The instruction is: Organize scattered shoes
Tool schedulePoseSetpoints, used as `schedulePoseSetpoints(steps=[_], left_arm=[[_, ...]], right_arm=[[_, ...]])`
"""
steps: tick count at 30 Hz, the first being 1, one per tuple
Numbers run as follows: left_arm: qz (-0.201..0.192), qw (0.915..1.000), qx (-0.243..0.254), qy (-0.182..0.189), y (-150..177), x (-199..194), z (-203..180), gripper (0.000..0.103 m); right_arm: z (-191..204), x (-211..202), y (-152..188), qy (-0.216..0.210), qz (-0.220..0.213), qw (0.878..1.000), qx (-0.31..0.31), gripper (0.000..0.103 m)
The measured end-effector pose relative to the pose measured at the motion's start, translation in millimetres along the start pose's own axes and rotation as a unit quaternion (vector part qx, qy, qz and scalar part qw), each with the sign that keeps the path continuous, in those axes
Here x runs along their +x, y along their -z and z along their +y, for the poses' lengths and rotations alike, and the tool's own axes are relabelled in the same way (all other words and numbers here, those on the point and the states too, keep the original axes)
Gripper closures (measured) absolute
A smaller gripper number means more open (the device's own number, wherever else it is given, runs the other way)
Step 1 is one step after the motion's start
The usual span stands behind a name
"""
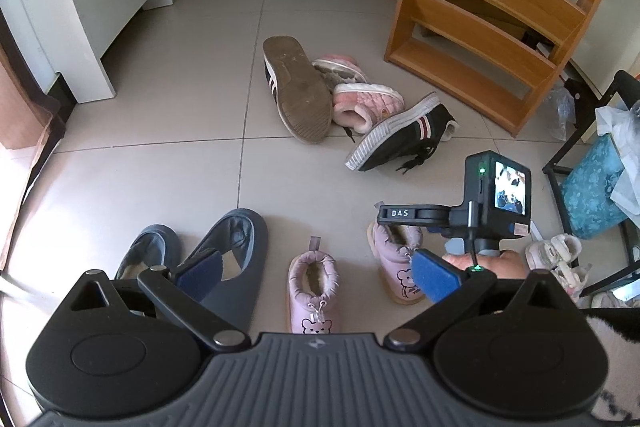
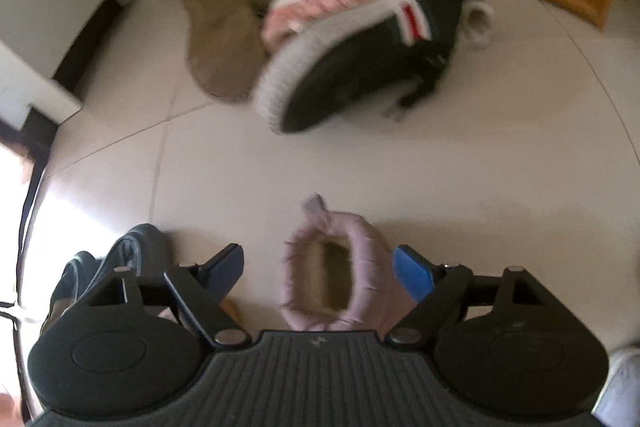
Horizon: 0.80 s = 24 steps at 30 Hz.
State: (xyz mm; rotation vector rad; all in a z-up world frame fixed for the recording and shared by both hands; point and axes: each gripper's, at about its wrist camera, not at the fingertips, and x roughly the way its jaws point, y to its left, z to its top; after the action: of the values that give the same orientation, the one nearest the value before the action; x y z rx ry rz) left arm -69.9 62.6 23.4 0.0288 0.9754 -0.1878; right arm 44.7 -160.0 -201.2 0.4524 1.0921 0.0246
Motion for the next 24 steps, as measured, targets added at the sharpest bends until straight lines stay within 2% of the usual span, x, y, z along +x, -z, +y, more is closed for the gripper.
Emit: schedulePoseSetpoints(steps=[2,3,5,9,11,14,19,24], left_arm=[[0.002,1.0000,0.000,-0.001,0,0,0,0.000],[0.002,1.0000,0.000,-0.002,0,1,0,0.000],[0.004,1.0000,0.001,-0.001,1,1,0,0.000],[0.004,1.0000,0.004,0.001,0,1,-3,0.000],[0.003,1.0000,0.006,0.001,0,0,-4,0.000],[0.000,1.0000,0.007,0.003,0,-2,-4,0.000],[-0.008,0.9999,0.007,0.008,-1,-8,-4,0.000],[-0.015,0.9997,0.014,0.011,1,-13,-6,0.000]], right_arm=[[-13,6,4,-0.021,0.011,0.999,0.038,0.031],[-18,9,6,-0.021,0.016,0.998,0.050,0.042],[-22,11,8,-0.007,0.015,0.999,0.046,0.083],[-20,10,10,0.005,0.015,1.000,0.027,0.083],[-8,10,13,0.028,0.018,0.999,-0.001,0.083],[-4,9,18,0.046,0.021,0.999,-0.002,0.083],[-10,0,38,0.075,0.024,0.995,0.060,0.083],[-15,-9,66,0.075,0.015,0.987,0.145,0.083]])
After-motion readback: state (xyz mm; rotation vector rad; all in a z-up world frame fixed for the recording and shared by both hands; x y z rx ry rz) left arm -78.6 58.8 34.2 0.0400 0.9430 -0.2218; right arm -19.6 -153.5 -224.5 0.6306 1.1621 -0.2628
